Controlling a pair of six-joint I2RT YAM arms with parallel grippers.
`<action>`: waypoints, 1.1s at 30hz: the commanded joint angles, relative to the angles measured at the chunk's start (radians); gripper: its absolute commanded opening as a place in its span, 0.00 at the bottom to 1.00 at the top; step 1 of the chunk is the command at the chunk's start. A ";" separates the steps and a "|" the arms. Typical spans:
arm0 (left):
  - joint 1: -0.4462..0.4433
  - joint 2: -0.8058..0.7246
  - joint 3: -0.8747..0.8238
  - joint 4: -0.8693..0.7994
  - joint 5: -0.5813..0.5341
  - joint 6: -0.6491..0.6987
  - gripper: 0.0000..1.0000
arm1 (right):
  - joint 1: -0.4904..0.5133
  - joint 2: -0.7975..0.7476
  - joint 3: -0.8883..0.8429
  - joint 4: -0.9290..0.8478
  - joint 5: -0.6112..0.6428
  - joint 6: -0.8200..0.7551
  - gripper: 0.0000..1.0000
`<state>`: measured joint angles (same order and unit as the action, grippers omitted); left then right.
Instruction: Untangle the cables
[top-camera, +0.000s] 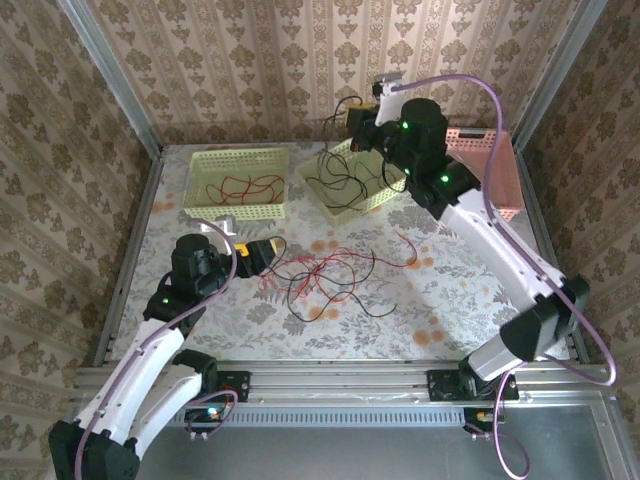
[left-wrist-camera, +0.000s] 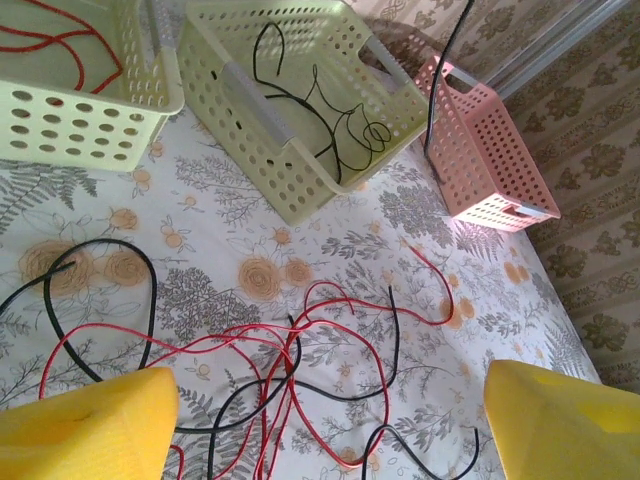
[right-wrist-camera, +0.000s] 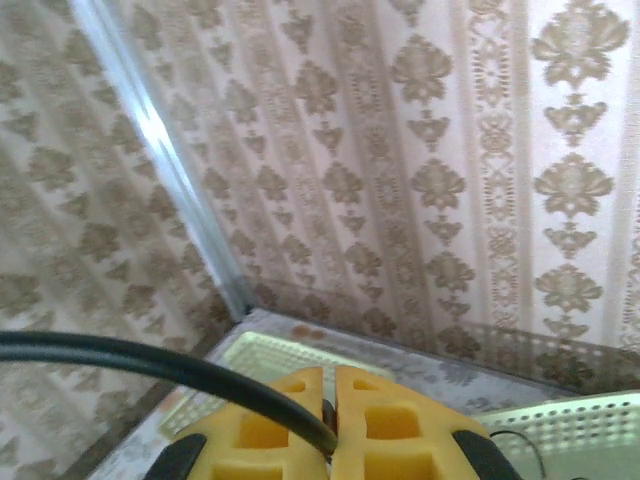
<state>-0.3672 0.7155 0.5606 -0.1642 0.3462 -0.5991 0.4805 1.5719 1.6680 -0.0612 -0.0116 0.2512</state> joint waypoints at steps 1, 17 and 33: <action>0.007 -0.027 -0.006 -0.037 -0.013 -0.031 0.81 | -0.040 0.094 0.079 0.043 0.076 0.035 0.00; 0.011 -0.068 -0.006 -0.100 -0.027 -0.034 0.81 | -0.133 0.473 0.137 -0.071 0.191 -0.034 0.05; 0.014 0.143 0.070 -0.016 0.007 -0.031 0.79 | -0.134 0.234 -0.065 -0.227 0.283 -0.042 0.46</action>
<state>-0.3584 0.8398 0.5766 -0.2092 0.3363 -0.6228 0.3527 1.8809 1.6173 -0.2173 0.2146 0.1864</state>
